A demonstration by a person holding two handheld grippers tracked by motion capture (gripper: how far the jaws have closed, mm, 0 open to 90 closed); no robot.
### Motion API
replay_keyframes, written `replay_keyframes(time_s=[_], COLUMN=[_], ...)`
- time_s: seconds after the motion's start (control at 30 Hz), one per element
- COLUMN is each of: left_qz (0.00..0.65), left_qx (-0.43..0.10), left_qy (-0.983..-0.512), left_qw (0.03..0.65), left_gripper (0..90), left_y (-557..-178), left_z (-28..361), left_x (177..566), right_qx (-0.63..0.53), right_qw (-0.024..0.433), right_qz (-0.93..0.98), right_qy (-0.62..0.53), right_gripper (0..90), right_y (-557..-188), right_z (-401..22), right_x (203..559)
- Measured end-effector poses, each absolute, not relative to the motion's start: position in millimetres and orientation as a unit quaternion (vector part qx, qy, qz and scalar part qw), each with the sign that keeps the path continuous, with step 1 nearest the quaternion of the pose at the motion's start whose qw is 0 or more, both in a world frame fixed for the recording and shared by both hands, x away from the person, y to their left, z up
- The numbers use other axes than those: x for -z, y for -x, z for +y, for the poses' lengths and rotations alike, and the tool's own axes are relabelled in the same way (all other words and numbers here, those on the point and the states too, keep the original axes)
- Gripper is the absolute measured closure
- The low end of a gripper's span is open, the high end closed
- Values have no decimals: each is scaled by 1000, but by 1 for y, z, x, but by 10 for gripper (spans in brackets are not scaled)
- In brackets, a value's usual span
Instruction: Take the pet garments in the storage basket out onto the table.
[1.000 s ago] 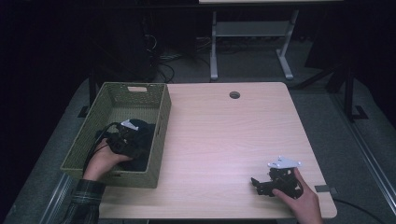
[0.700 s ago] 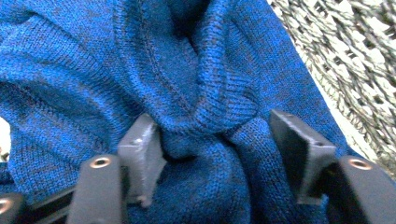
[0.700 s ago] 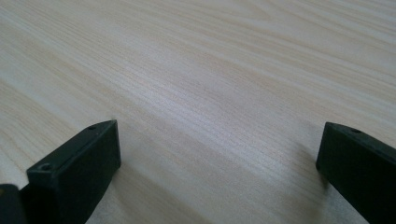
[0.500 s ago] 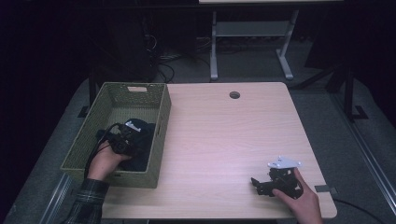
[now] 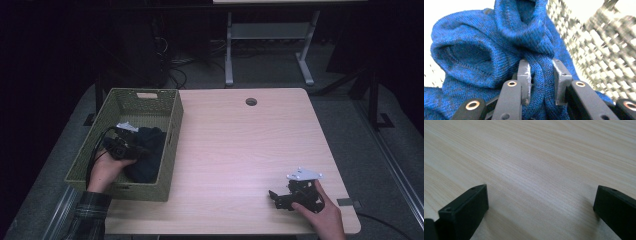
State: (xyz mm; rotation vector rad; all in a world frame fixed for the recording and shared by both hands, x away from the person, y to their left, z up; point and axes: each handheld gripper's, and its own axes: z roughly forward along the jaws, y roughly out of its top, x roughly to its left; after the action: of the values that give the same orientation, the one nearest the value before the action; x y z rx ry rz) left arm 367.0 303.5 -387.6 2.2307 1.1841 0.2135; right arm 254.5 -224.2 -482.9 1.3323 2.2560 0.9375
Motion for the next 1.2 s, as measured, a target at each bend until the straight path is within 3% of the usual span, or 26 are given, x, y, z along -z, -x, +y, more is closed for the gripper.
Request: replay_keyframes(time_s=[0.53,1.2], left_qz=[458,416], left_qx=[-109,-146], left_qy=[-772,-732], left_qw=[428,519], left_gripper=[724,726], left_y=[-358,-351], left_z=[333,332], left_x=[358,306], right_qx=[-331,-332], right_qw=[178,178], right_qz=[798,798], right_qy=[-471,-471], right_gripper=[0,0], right_y=[-255,-255], right_z=[-224,-224], right_x=[483,483])
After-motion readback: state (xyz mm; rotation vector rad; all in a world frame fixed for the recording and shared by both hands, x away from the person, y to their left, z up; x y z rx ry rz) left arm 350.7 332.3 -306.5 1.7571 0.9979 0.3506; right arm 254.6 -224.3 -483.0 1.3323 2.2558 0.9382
